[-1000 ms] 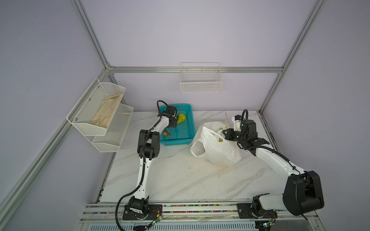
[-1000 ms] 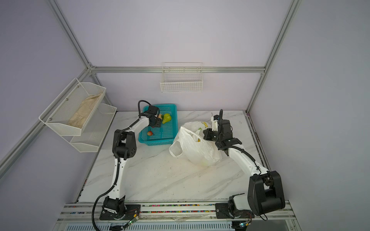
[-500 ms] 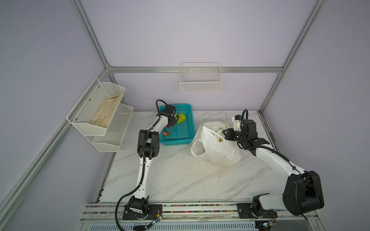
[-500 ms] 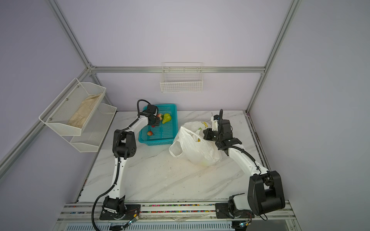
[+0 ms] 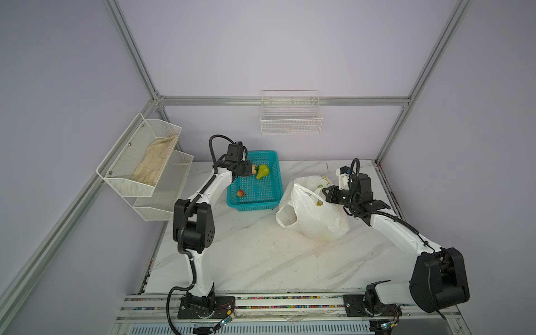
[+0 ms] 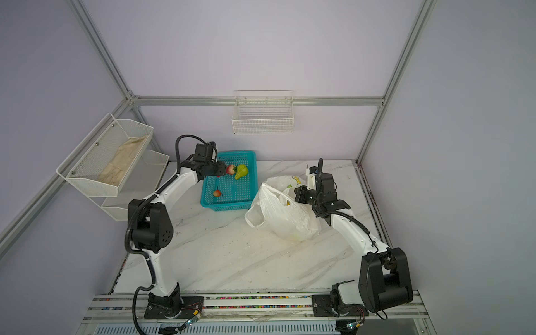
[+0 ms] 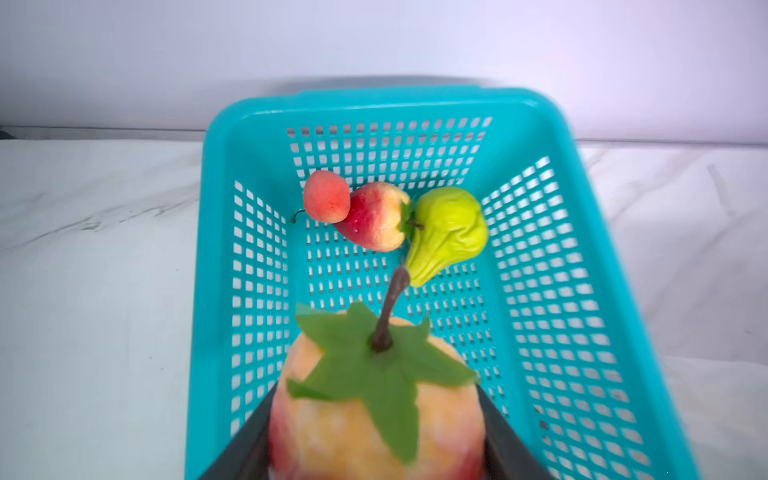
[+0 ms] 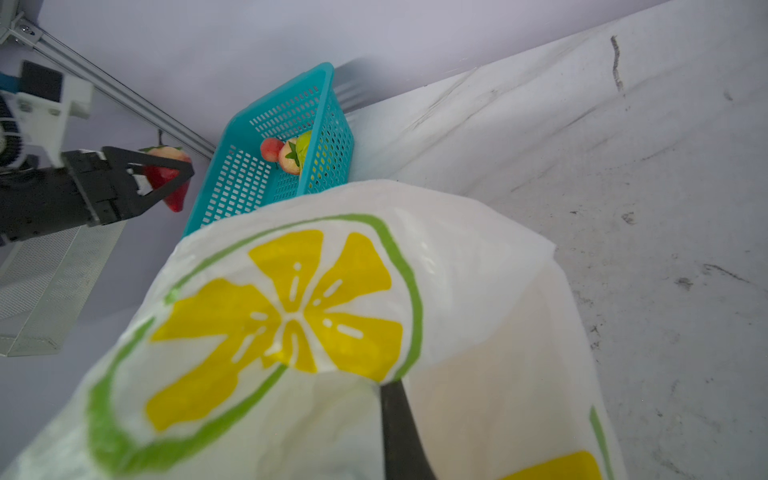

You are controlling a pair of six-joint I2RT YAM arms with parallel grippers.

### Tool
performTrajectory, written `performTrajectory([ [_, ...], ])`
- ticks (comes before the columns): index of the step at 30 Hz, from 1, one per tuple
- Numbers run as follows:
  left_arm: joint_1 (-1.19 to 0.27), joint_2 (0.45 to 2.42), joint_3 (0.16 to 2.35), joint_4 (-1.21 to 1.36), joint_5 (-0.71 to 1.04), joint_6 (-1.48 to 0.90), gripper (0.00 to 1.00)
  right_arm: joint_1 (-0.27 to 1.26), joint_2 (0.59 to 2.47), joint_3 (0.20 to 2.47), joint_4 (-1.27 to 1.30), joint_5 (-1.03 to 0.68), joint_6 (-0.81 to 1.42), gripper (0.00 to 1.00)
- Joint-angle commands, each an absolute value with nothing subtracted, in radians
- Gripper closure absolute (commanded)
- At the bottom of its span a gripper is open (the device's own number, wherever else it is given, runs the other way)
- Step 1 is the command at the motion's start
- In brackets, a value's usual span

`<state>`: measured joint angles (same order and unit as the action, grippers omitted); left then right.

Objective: Place the fake fruits into the plastic bag and tie a complex knot
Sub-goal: 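Reach left gripper into the basket and grasp a red-yellow apple, then carry the apple with left gripper into the bag opening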

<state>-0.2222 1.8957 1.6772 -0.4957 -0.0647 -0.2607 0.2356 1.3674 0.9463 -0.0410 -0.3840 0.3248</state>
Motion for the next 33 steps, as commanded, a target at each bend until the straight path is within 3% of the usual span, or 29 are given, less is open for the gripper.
performTrajectory([
  [1,-0.272,1.730,1.495,-0.393,-0.015,-0.346,0.61,0.232,1.355,0.967,-0.021,-0.400,0.323,0.95],
  [10,-0.481,1.325,1.183,-0.348,0.055,-0.408,0.61,0.232,1.356,0.991,-0.027,-0.422,0.314,0.95],
  [16,-0.647,1.171,1.012,-0.269,0.080,-0.501,0.63,0.232,1.368,1.003,-0.037,-0.445,0.317,0.95],
  [23,-0.725,1.155,0.982,-0.241,0.189,-0.490,0.63,0.232,1.358,0.997,-0.060,-0.453,0.317,0.94],
  [33,-0.727,1.312,1.020,-0.184,0.211,-0.504,0.63,0.232,1.330,0.984,-0.068,-0.488,0.318,0.94],
])
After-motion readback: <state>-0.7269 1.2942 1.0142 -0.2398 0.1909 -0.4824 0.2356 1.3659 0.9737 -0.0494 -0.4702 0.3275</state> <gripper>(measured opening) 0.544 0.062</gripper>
